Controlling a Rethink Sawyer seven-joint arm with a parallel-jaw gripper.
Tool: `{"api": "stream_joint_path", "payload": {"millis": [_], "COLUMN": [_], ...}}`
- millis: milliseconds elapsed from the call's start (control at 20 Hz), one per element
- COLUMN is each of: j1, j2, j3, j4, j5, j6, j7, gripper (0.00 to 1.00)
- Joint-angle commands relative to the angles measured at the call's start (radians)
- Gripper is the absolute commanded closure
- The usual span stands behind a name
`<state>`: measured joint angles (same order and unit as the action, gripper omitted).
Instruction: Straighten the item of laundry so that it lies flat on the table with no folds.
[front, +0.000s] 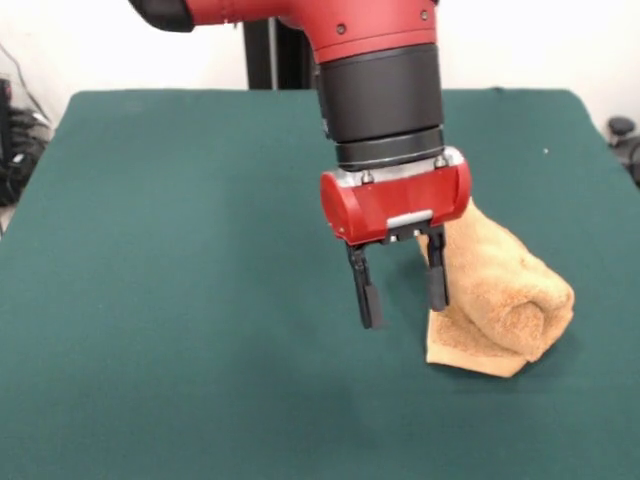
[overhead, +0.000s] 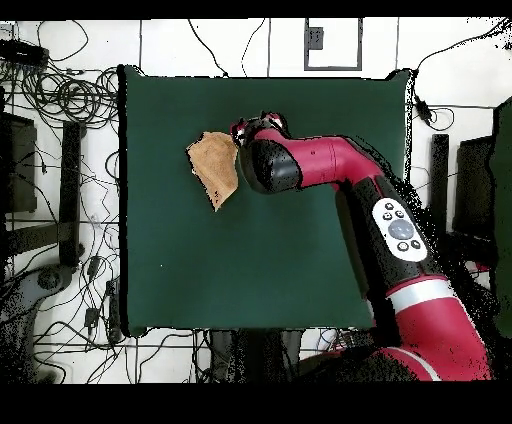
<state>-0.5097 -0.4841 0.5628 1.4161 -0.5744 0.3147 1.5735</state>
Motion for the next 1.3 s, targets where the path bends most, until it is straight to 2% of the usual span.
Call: {"api": "stream_joint_path", "payload": {"millis": [50, 350, 700, 1100, 1300], "j1": [0.110, 0.153, 0.265, 0.373, 0.413], "j2": [-0.004, -0.004, -0.014, -0.011, -0.009], "j3": [-0.042, -0.092, -0.228, -0.369, -0.423], "j4": [0.050, 0.034, 0.025, -0.008, -0.018], "j5": [-0.066, -0.095, -0.103, -0.108, -0.093], "j6": [-0.014, -0.070, -0.080, -0.036, -0.057], "j7": [0.050, 0.095, 0.183, 0.185, 0.198], "gripper": [0.00, 0.00, 0.00, 0.00, 0.00]}}
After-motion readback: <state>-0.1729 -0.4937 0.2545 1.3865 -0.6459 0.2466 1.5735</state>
